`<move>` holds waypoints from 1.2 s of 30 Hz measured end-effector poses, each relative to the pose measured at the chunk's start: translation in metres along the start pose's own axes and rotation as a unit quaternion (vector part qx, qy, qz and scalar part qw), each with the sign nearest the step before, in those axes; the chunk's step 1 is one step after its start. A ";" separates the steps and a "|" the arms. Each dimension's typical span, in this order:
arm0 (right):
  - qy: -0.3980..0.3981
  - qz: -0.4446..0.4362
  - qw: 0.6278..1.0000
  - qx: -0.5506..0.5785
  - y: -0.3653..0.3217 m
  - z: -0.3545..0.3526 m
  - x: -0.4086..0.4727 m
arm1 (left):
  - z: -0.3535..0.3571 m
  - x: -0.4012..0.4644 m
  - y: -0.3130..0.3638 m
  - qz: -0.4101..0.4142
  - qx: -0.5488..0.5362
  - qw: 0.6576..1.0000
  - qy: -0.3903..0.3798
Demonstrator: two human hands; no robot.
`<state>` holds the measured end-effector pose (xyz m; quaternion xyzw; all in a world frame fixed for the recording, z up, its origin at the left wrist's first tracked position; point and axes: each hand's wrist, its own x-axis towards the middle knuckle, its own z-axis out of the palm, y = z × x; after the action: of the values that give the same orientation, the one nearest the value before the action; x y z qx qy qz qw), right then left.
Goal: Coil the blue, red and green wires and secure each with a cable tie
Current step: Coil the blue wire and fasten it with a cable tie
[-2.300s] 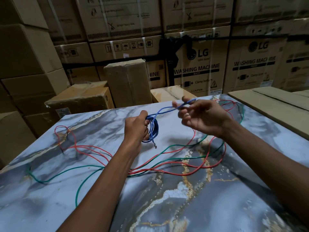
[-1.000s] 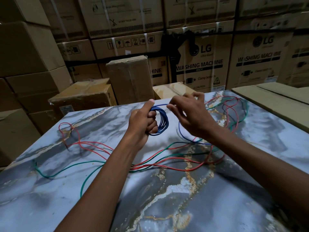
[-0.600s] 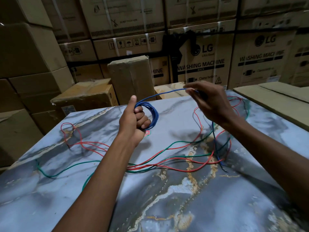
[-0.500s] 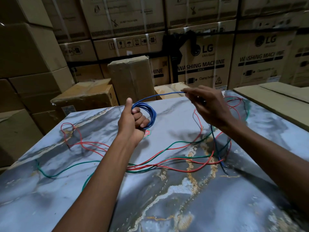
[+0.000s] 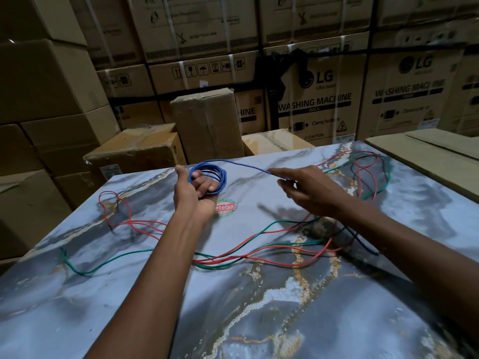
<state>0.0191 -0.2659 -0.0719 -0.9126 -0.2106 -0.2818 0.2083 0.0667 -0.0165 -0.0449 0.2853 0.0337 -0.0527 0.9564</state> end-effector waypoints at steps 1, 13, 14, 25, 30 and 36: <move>0.016 0.020 0.998 0.053 0.000 -0.001 0.000 | -0.004 0.003 0.004 0.009 -0.005 1.000 0.016; 0.161 -0.120 0.969 -0.147 -0.031 -0.006 0.001 | -0.016 0.010 0.008 0.047 0.041 0.992 0.107; 0.159 -0.110 0.969 -0.156 -0.033 -0.006 0.002 | -0.013 0.008 0.006 0.047 0.050 0.992 0.101; 0.018 -0.116 0.983 -0.142 -0.072 -0.015 0.001 | 0.018 -0.014 -0.011 0.034 0.107 0.994 -0.012; -0.009 -0.159 0.983 -0.096 -0.089 -0.015 -0.002 | 0.022 -0.017 -0.019 0.045 0.171 0.982 -0.064; 0.018 -0.159 0.987 0.002 -0.092 -0.023 0.000 | 0.015 -0.015 -0.024 0.075 0.306 0.942 -0.116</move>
<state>-0.0371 -0.2017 -0.0307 -0.8616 -0.3499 -0.3276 0.1669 0.0496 -0.0432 -0.0441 0.5578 -0.1167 -0.0212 0.8215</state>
